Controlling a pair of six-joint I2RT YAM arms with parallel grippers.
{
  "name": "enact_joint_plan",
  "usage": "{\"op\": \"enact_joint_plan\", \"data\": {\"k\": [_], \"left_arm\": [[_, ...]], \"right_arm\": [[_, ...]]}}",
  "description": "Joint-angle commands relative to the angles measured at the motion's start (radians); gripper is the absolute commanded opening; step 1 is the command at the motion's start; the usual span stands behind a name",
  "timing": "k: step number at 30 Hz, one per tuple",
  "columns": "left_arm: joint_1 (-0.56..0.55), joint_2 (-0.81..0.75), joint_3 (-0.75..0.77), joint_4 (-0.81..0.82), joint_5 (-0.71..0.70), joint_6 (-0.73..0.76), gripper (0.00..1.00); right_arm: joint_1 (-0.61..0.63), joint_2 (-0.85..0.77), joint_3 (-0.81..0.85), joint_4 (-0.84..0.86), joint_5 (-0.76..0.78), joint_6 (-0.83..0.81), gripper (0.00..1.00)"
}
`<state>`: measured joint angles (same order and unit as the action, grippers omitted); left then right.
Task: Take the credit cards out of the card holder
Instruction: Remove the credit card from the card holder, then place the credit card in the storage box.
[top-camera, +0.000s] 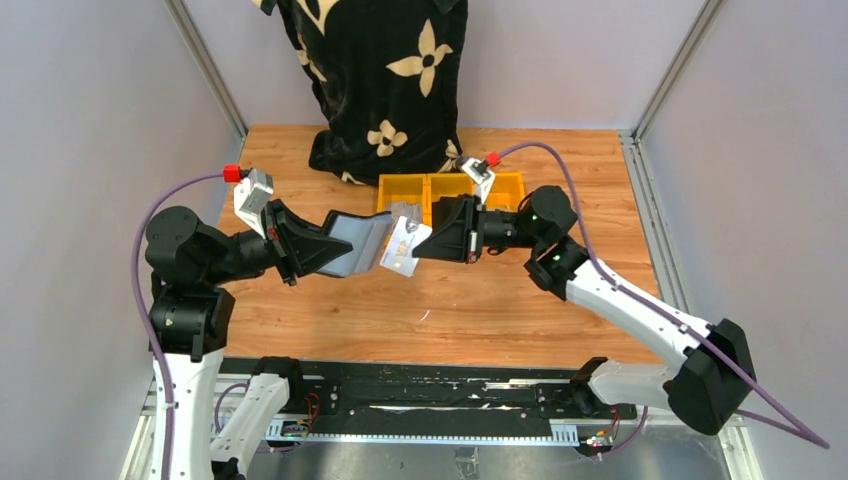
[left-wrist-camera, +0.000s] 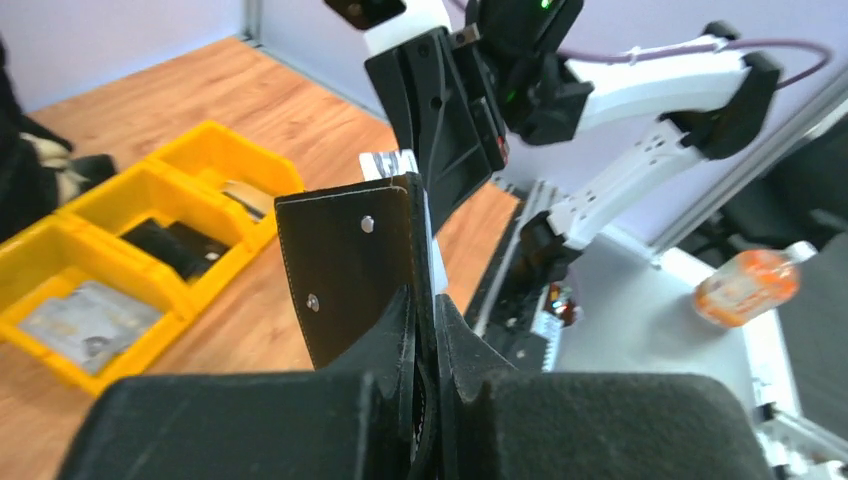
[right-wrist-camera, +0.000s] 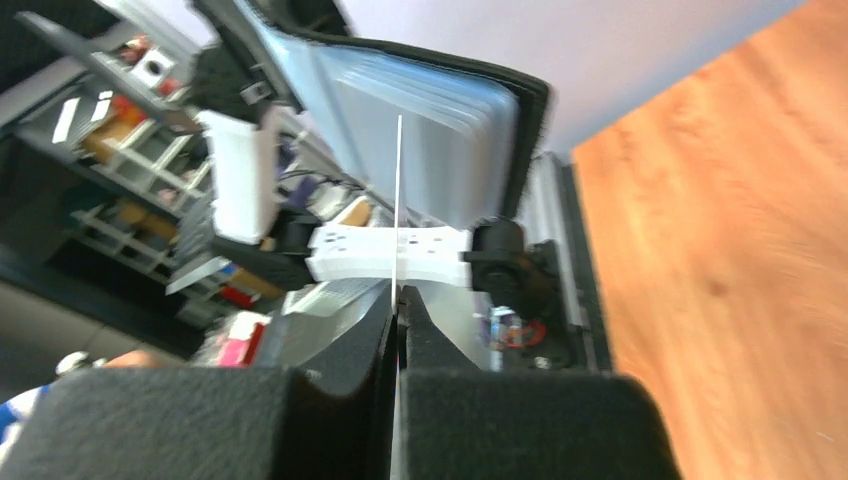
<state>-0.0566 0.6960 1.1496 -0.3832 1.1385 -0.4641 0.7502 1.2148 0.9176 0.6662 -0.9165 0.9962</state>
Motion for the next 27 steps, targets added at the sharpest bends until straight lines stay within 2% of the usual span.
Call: {"op": "enact_joint_plan", "data": {"k": [1, 6, 14, 20, 27], "left_arm": [[0.001, 0.002, 0.075, -0.310, -0.099, 0.382, 0.00], [0.000, -0.006, 0.074, -0.362, -0.086, 0.452, 0.00], [0.001, -0.056, 0.059, -0.365, -0.033, 0.492, 0.00], [0.001, -0.092, 0.042, -0.394, -0.011, 0.532, 0.00], [0.001, -0.108, 0.033, -0.395, 0.022, 0.545, 0.00]], "right_arm": [[-0.085, -0.054, 0.027, -0.356, 0.008, -0.233, 0.00], [-0.133, 0.051, 0.181, -0.743, 0.158, -0.444, 0.00], [-0.139, 0.479, 0.567, -1.039, 0.431, -0.639, 0.00], [-0.136, 0.798, 0.858, -1.142, 0.518, -0.666, 0.00], [-0.129, 0.986, 1.017, -1.132, 0.584, -0.613, 0.00]]}}
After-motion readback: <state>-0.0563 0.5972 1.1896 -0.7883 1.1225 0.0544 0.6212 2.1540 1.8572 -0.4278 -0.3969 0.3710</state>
